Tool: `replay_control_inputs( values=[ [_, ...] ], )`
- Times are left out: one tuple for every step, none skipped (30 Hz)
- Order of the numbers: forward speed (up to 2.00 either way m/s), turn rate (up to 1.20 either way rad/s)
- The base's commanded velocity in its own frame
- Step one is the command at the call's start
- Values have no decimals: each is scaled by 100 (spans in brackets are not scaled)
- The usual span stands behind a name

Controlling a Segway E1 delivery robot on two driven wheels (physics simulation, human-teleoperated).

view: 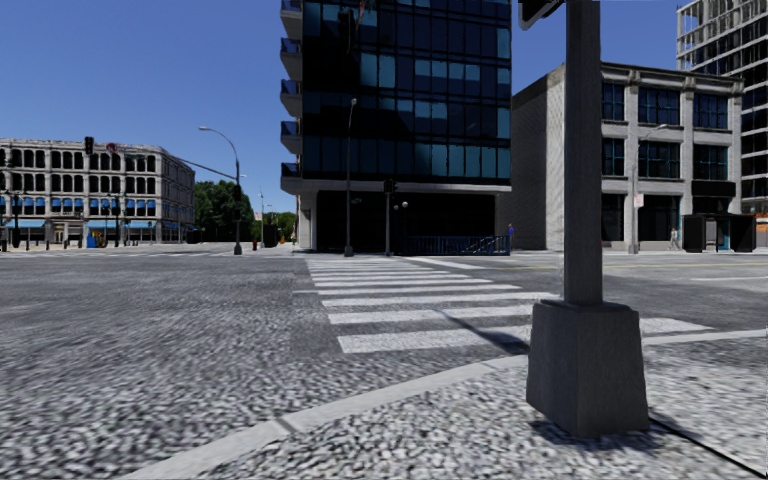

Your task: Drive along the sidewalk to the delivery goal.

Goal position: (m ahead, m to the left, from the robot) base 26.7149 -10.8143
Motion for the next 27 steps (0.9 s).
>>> replay_control_inputs(
  values=[
    [200, 0],
    [200, 0],
    [200, 0],
    [200, 0],
    [200, 0],
    [200, 0],
    [200, 0],
    [200, -3],
    [200, -17],
    [200, -23],
    [200, -25],
    [200, -25],
    [200, -26],
    [200, -26],
    [200, -26],
    [200, -26],
    [200, -26],
    [200, -26],
    [200, -26],
    [200, -24],
    [200, -24],
    [200, -23],
    [187, -14],
    [173, 0],
    [165, 0],
    [165, 0],
    [162, 0]
  ],
)
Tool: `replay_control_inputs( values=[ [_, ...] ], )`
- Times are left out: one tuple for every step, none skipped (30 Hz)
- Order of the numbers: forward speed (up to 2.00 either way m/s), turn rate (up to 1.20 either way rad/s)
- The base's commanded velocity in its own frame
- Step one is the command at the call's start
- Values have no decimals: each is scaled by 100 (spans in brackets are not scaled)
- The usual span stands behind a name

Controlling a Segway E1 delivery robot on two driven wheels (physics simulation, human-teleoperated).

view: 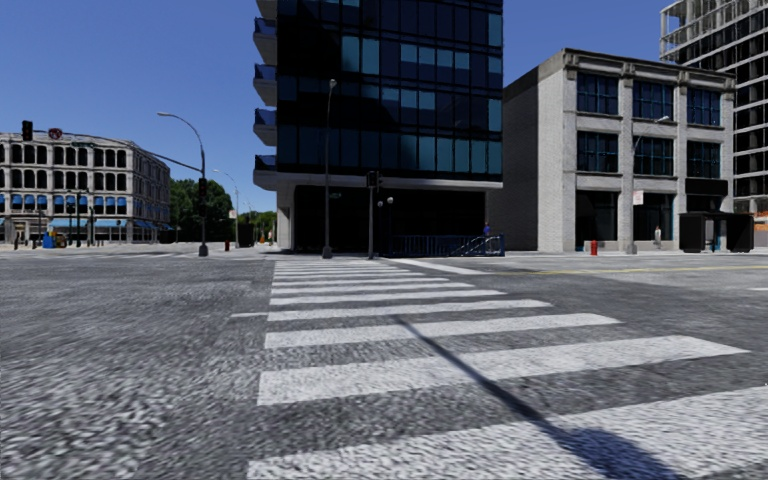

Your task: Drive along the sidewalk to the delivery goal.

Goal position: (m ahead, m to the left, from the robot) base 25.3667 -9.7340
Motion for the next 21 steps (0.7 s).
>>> replay_control_inputs(
  values=[
    [161, 0],
    [160, 0],
    [160, 0],
    [160, 0],
    [160, 0],
    [160, 0],
    [159, 0],
    [159, 0],
    [159, 0],
    [159, 0],
    [159, 0],
    [159, 0],
    [159, 0],
    [159, 0],
    [159, 0],
    [159, 0],
    [159, 0],
    [159, 0],
    [159, 0],
    [159, 0],
    [159, 0]
  ],
)
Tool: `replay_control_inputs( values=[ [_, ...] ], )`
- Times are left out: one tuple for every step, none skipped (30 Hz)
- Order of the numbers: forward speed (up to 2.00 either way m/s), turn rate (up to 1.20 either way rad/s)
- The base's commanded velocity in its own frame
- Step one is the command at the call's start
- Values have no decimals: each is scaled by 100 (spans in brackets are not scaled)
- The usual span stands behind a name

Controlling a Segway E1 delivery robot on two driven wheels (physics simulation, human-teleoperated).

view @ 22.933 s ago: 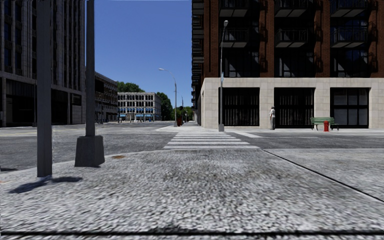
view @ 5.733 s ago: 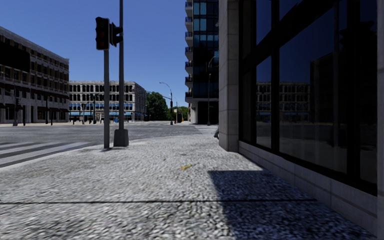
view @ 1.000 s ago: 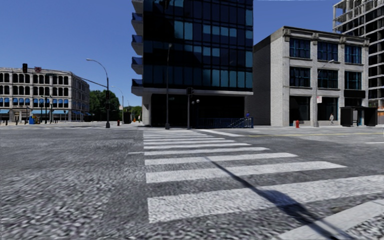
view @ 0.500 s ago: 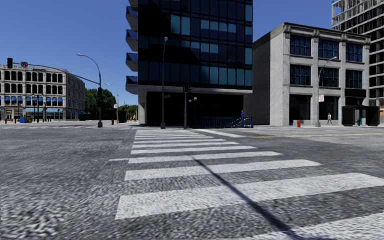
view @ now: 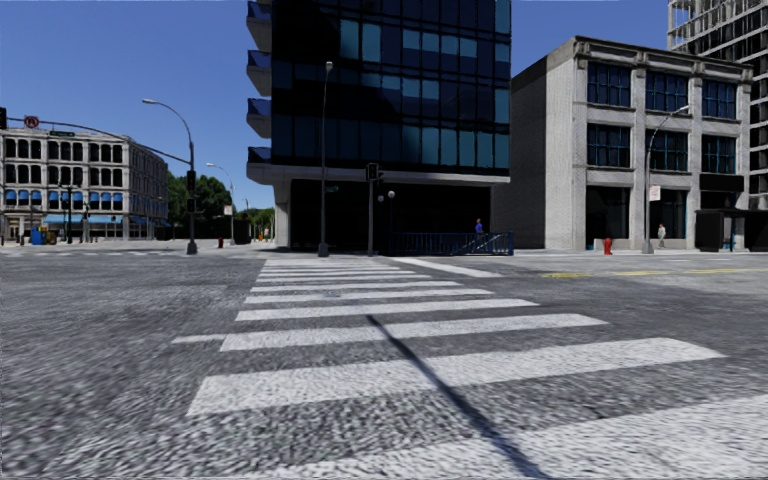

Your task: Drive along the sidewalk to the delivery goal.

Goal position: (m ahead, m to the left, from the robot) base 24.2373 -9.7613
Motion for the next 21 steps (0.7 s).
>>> replay_control_inputs(
  values=[
    [159, 0],
    [159, 0],
    [159, 1],
    [159, 2],
    [159, 2],
    [159, 7],
    [159, 12],
    [159, 17],
    [159, 17],
    [159, 20],
    [200, 26],
    [200, 29],
    [200, 31],
    [200, 31],
    [200, 31],
    [200, 31],
    [200, 33],
    [200, 33],
    [200, 34],
    [200, 35],
    [200, 35]
  ],
)
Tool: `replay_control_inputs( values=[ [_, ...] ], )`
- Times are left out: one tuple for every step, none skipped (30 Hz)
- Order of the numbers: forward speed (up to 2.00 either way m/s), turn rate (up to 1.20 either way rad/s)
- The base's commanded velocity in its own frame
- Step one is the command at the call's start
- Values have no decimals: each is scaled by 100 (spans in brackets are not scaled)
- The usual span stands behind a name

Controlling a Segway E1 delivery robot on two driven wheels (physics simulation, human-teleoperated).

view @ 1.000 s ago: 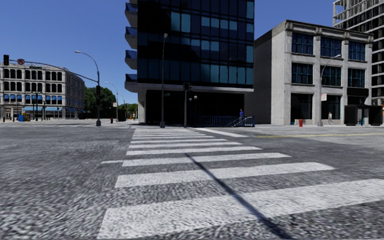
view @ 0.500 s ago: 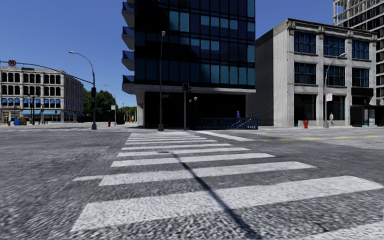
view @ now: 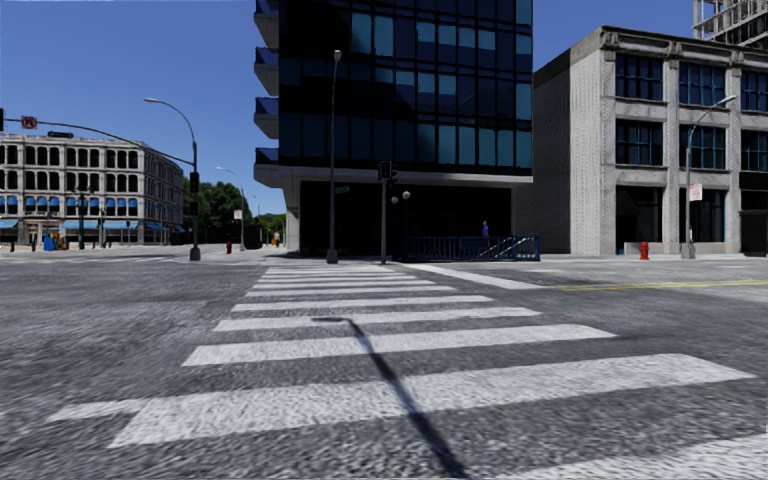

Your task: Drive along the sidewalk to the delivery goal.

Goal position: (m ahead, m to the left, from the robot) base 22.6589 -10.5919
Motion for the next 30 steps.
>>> replay_control_inputs(
  values=[
    [200, 35],
    [200, 35],
    [200, 35],
    [200, 35],
    [200, 35],
    [200, 35],
    [200, 35],
    [200, 35],
    [200, 35],
    [200, 35],
    [200, 35],
    [200, 35],
    [200, 35],
    [200, 35],
    [200, 35],
    [200, 35],
    [200, 35],
    [200, 35],
    [200, 35],
    [200, 35],
    [200, 33],
    [200, 0],
    [200, 0],
    [200, 0],
    [200, 0],
    [200, 0],
    [200, 0],
    [200, 0],
    [200, 0],
    [200, 0]
  ],
)
